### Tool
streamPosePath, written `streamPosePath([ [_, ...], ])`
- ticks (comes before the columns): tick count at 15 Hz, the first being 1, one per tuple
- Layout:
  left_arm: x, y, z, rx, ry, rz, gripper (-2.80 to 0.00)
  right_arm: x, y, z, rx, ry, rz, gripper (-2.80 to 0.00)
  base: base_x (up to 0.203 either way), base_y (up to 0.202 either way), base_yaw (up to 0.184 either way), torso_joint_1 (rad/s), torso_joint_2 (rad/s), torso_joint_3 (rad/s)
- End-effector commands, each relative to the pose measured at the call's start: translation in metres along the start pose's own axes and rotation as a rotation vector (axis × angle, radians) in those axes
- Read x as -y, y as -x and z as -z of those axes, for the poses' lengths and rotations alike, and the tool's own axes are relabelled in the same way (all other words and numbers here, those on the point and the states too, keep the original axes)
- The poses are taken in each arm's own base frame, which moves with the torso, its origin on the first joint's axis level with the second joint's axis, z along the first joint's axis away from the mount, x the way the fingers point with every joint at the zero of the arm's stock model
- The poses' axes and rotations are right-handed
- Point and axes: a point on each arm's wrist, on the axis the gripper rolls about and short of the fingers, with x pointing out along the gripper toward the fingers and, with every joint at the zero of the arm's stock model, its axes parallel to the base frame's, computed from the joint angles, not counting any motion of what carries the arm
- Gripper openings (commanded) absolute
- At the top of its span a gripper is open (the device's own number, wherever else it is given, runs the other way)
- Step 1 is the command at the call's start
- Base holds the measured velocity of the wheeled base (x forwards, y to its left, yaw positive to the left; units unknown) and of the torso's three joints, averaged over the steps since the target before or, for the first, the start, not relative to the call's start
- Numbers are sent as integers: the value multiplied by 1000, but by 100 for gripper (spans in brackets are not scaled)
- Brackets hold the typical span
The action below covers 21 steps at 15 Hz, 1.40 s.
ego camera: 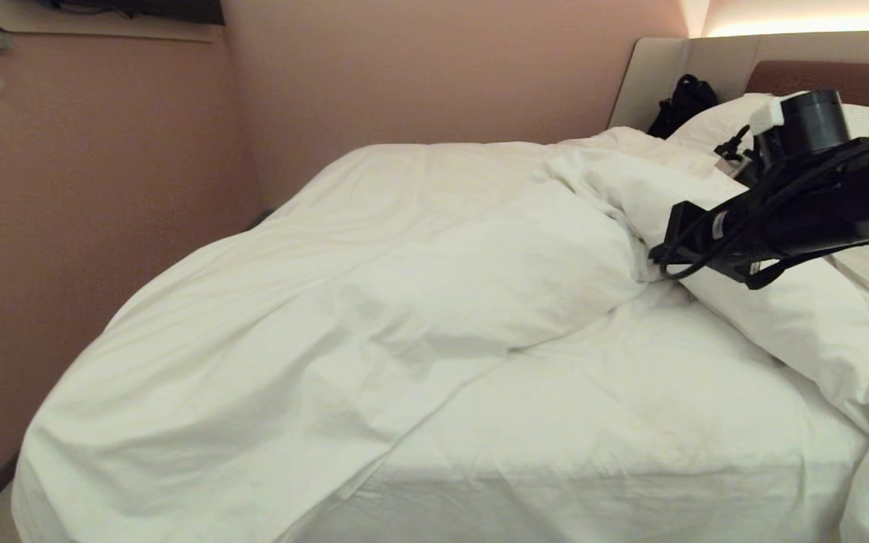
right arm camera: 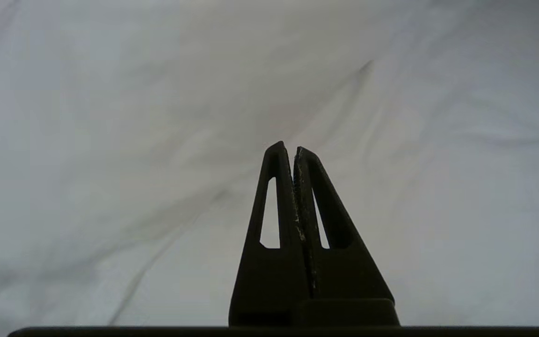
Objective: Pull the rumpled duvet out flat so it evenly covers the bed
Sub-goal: Flatten the corners of the folded blanket
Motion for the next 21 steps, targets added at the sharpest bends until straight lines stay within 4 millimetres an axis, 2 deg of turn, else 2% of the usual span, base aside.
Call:
streamPosePath([
  [1, 0, 0, 0, 1, 0, -1, -280, 9, -22, -3, 187, -4, 339, -280, 0, 0, 0, 0, 0, 0],
  [4, 0, 0, 0, 1, 0, -1, -280, 15, -54, -1, 242, -4, 425, -280, 0, 0, 0, 0, 0, 0],
  [9, 0, 0, 0, 1, 0, -1, -280, 19, -83, 3, 267, -8, 420, -280, 0, 0, 0, 0, 0, 0],
  [17, 0, 0, 0, 1, 0, -2, -280, 30, -141, 18, 283, -10, 418, -280, 0, 0, 0, 0, 0, 0],
  [21, 0, 0, 0, 1, 0, -1, -280, 27, -155, 24, 272, -6, 411, -280, 0, 0, 0, 0, 0, 0],
])
